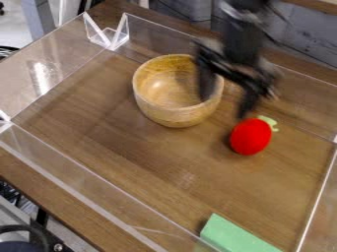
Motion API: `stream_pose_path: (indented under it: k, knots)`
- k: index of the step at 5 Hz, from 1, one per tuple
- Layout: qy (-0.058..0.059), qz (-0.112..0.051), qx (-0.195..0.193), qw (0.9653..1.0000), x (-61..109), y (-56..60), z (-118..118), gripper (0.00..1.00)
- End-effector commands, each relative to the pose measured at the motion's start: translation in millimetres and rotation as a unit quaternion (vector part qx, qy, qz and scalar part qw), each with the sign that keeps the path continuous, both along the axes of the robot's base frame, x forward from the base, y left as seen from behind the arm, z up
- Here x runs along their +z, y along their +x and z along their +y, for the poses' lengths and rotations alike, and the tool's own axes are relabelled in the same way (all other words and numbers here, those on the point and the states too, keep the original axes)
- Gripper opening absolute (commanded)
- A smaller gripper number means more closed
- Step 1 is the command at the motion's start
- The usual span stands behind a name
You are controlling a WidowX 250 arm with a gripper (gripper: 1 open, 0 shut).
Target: Move the red fruit to the left
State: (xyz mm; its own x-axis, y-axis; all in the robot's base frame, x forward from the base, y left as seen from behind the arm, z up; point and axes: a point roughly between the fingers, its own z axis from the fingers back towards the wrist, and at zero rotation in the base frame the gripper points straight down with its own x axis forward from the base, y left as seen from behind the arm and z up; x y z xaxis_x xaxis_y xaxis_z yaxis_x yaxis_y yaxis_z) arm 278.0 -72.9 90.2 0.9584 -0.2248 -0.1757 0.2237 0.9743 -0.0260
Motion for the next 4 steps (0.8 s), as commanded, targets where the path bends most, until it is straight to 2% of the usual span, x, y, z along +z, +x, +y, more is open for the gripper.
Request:
stream_pose_path:
  k: [1,2,4]
  knots:
    - [-0.004,-0.029,-0.031,0.9991,2.4,17.0,-31,1.0]
    - [0.003,-0.017,-0.047,0.9987,-12.4,20.0,-40,1.0]
    - [0.018,-0.001,-0.079,0.9967,-40.2,34.1,-38,1.0]
